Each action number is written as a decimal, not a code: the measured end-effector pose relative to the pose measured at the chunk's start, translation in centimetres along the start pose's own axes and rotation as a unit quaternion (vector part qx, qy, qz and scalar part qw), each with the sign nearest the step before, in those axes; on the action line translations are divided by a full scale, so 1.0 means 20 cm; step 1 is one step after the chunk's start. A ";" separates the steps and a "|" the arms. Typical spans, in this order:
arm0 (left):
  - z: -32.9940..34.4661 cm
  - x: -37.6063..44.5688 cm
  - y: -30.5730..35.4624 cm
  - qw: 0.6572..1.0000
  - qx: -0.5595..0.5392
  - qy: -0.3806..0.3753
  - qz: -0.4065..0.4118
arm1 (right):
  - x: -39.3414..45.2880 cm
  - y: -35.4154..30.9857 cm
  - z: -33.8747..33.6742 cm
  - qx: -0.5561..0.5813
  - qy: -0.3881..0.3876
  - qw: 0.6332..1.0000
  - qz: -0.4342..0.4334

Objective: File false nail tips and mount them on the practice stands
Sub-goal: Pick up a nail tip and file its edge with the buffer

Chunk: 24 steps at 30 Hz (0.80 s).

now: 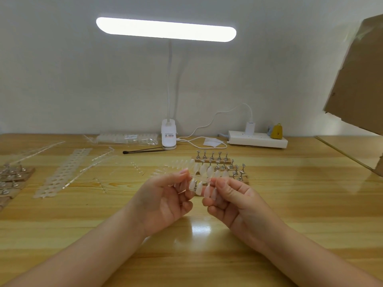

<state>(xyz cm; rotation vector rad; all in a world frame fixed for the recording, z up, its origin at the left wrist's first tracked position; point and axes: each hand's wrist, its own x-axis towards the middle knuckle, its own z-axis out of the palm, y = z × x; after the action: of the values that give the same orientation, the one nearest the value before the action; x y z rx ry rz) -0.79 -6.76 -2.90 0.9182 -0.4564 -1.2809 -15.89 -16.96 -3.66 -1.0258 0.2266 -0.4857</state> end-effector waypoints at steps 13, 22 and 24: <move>0.00 0.00 0.00 0.990 0.043 0.043 0.130 | 0.02 0.01 -0.02 0.006 0.082 0.997 -0.013; 0.01 0.00 -0.04 0.929 0.253 0.106 0.247 | 0.01 0.03 -0.01 -0.069 0.078 0.994 -0.012; -0.01 0.01 0.01 0.918 0.264 0.162 0.249 | 0.01 0.02 -0.01 -0.067 0.085 0.994 -0.013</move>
<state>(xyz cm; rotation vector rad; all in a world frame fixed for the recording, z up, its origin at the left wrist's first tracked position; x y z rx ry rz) -0.52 -6.97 -2.96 1.3343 -0.7352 -0.5238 -15.63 -16.96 -4.14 -1.1199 0.4020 -0.5884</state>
